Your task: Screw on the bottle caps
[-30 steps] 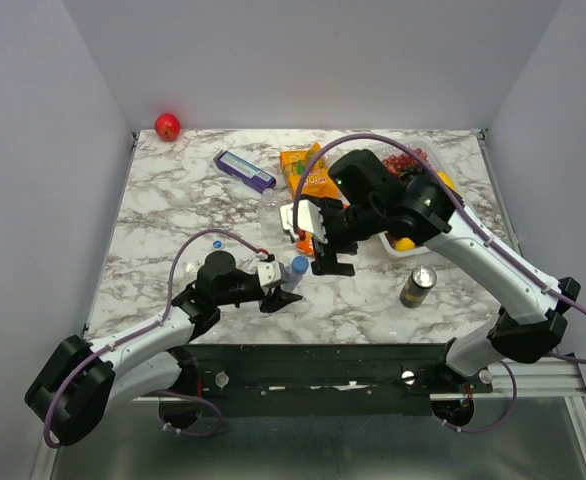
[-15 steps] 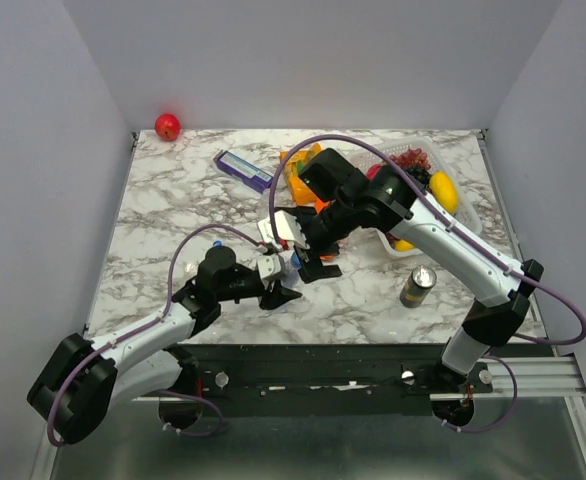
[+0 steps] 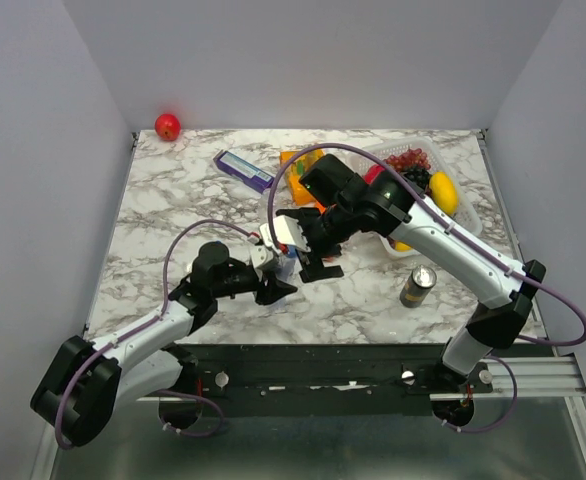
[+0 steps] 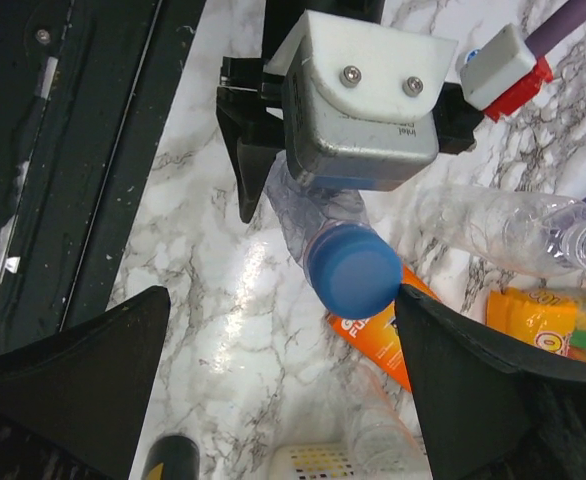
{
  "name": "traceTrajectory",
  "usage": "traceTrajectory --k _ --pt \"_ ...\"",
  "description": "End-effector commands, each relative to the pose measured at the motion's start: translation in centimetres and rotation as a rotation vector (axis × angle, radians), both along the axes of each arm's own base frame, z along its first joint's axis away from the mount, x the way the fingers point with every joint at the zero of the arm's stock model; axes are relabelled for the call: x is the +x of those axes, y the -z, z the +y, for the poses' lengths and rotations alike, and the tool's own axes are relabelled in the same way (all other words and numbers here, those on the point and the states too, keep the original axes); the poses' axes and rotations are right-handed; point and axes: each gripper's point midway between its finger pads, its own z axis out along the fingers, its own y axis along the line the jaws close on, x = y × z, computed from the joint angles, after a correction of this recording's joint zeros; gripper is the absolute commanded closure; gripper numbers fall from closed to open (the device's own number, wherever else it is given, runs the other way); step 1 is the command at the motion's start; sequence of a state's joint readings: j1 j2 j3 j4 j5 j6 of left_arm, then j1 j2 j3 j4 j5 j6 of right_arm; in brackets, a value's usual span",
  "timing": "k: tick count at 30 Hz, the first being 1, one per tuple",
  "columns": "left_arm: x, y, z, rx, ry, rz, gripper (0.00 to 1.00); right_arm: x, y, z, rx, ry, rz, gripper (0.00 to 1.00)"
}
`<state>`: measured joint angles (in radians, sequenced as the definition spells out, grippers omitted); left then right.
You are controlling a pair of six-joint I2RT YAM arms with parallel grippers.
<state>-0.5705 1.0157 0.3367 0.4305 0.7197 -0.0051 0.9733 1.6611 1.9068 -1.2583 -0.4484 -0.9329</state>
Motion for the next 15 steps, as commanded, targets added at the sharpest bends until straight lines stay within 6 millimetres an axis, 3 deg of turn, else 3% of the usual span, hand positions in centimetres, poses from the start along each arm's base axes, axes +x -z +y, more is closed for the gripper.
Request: traceTrajectory --k 1,9,15 --pt "2.1 -2.9 0.4 -0.076 -0.076 -0.041 1.00 -1.4 1.4 -2.4 -0.107 0.068 0.072 0.00" --pt "3.1 -3.0 1.3 -0.079 -0.120 -0.059 1.00 -2.4 0.9 -4.4 -0.120 0.130 0.088 0.00" --pt "1.4 -1.9 0.7 -0.041 -0.017 -0.042 1.00 1.8 -3.0 -1.5 0.059 0.315 0.050 0.00"
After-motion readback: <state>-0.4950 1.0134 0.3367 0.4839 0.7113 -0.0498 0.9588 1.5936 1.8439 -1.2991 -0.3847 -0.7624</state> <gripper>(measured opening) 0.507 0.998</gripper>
